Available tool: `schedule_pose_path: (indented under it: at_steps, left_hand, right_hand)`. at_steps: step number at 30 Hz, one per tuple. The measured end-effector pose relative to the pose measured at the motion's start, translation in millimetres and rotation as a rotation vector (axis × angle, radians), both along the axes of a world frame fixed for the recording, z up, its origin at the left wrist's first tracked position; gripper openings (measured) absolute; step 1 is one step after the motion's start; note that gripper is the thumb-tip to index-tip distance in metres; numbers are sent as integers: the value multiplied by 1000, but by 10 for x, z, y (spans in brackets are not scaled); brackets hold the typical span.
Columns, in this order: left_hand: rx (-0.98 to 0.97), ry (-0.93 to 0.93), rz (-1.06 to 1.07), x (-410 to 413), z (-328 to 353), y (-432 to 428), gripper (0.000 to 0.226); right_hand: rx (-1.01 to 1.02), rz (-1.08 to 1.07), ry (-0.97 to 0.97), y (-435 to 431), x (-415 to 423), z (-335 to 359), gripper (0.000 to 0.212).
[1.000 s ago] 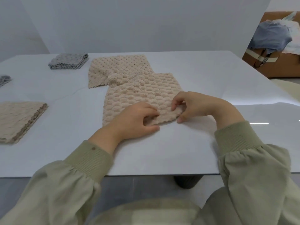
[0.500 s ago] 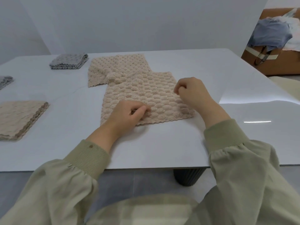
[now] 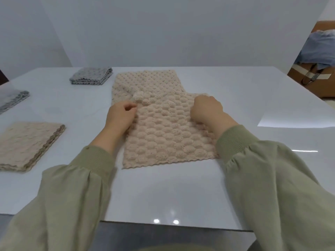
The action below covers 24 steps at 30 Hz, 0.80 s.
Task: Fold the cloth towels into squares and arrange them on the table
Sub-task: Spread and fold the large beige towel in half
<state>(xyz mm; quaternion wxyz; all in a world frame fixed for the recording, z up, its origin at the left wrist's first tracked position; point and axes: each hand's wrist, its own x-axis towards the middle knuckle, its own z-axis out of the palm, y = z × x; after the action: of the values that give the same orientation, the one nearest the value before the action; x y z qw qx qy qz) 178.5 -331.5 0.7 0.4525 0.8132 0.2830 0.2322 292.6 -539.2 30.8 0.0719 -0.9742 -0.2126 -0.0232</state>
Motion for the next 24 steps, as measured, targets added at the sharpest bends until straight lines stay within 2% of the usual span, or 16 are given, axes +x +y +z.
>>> schedule_pose_path:
  at_steps: [3,6,8,12,16,21,24]
  left_hand:
    - [183,73,48,117,-58,104,33]
    - [285,75,-32,200,-50,46,56]
    - [239,38,-71,191,-70,49,63]
    - [84,-102,5,47,-29,195,57]
    - [145,-84,4,-218,-4,379,52]
    - [217,-4,55,-540,-30,608,50]
    - [238,26,81,-594,-46,659,53]
  right_hand:
    - [52,-56,-122,74,147,-219,28]
    - [20,-71,-121,108,198,-337,38]
    - [5,-75,-22,122,198,-365,47]
    - [-42,-21,41,177,132,-355,57]
    - [-34,12,101,373,-45,-341,61]
    - [-17,47,177,713,-261,-232,61]
    - [66,22,163,838,-226,-121,35]
